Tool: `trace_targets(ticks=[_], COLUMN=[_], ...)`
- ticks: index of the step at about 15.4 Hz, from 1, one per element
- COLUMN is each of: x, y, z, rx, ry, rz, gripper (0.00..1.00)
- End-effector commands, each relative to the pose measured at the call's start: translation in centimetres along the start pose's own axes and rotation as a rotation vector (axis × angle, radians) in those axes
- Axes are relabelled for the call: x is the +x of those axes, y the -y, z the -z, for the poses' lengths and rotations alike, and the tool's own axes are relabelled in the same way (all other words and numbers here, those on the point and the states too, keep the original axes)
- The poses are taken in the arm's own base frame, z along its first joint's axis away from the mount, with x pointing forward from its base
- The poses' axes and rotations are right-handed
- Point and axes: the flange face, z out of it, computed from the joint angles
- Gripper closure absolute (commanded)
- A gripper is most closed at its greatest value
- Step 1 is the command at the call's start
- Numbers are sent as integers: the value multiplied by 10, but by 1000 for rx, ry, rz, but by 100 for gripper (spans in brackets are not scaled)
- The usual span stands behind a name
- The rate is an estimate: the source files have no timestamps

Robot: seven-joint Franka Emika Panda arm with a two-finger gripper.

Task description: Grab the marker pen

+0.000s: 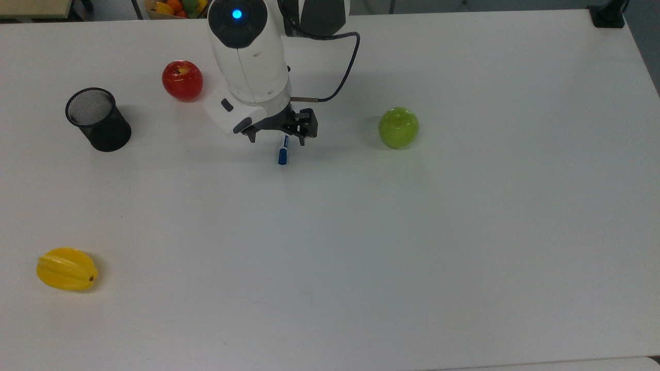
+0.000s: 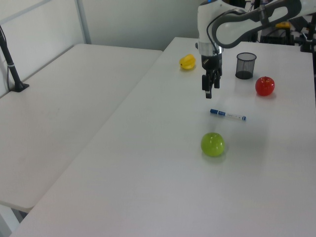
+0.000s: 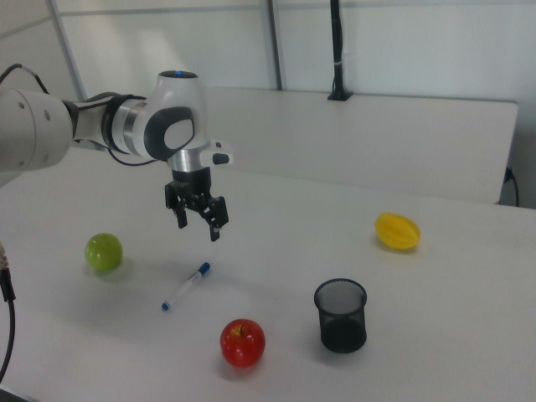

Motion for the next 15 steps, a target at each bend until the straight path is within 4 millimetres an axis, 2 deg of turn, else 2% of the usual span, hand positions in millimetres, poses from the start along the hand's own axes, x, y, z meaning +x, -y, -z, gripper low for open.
trace_targets(ticks=[1,6,8,12,15], x=[-20,-62,-81,-113,-119], y=[-23,-72,-85,-109,-118], z=[55,127,152,187,199], rx=[-11,0,4,15,18], ry=[-53,-36,-33,-19,-21], rz=[-91,-159,-181,-226,-245], gripper=[0,0,0,0,0])
